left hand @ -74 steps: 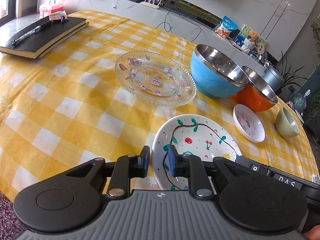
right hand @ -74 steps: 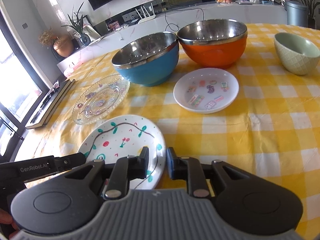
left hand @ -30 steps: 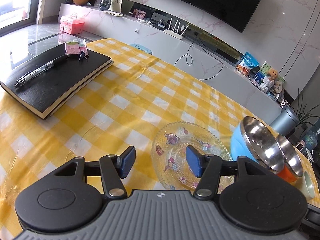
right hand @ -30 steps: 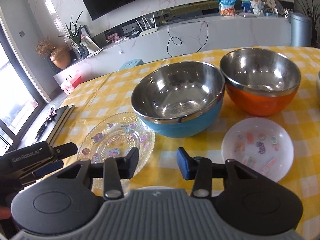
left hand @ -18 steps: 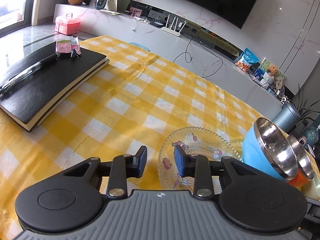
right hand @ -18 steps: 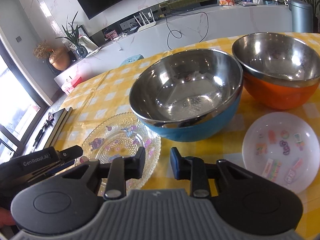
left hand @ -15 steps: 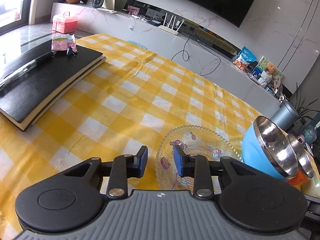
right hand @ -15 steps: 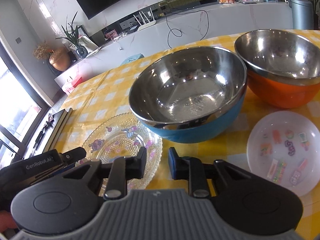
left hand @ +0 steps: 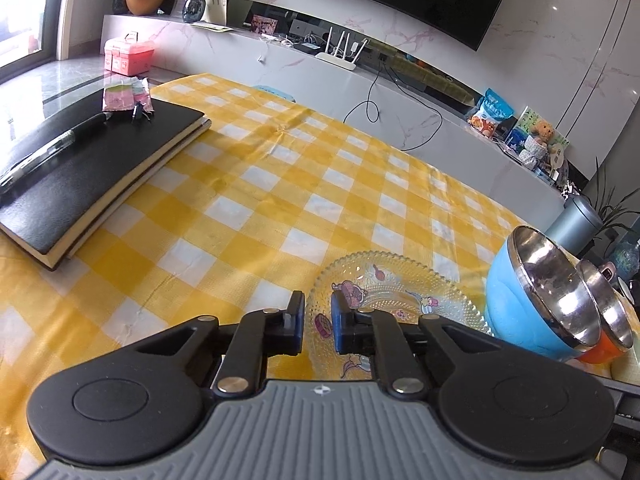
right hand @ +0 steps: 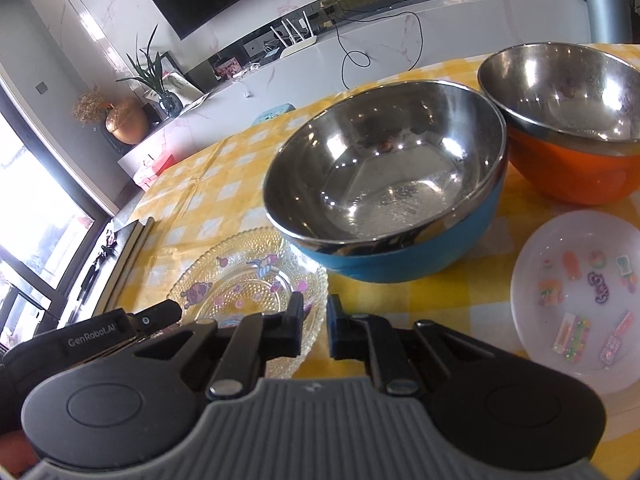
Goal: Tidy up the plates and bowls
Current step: 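Move the left gripper to the rim of the clear glass plate, then grasp the glass plate rim with the left gripper and lift it over the painted plate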
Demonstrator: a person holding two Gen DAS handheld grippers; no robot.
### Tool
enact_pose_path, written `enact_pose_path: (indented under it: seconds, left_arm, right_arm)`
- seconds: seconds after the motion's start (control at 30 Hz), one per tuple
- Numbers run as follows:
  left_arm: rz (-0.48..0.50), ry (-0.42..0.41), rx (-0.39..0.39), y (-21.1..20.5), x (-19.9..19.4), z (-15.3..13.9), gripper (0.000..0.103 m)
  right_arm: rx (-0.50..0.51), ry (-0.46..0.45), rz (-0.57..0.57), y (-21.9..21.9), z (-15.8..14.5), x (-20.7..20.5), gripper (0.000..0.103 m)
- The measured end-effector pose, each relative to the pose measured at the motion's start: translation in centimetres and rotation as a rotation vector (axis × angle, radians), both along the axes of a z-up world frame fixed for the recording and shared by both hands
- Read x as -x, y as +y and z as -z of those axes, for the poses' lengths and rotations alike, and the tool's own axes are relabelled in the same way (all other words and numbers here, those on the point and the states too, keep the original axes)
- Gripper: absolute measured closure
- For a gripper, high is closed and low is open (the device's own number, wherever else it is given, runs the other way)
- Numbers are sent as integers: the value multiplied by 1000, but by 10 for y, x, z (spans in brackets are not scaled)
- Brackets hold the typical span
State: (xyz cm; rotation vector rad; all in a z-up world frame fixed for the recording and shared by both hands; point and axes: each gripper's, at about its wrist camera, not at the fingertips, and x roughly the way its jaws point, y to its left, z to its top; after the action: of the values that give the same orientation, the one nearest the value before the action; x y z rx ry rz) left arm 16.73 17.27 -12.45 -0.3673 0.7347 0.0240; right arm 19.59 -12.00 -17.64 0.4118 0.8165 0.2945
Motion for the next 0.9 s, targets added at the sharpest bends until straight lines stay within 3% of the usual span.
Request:
enact_pose_path:
  seconds: [0.5,0.9]
  left_arm:
    - [-70,-36,-7,14,51,-32,88]
    - [11,-42,32,-34,85,-49,88]
  right_arm:
    - [-87,23,-56,8,-17,37,93]
    - [-94,22,5,-49,-39,82,93]
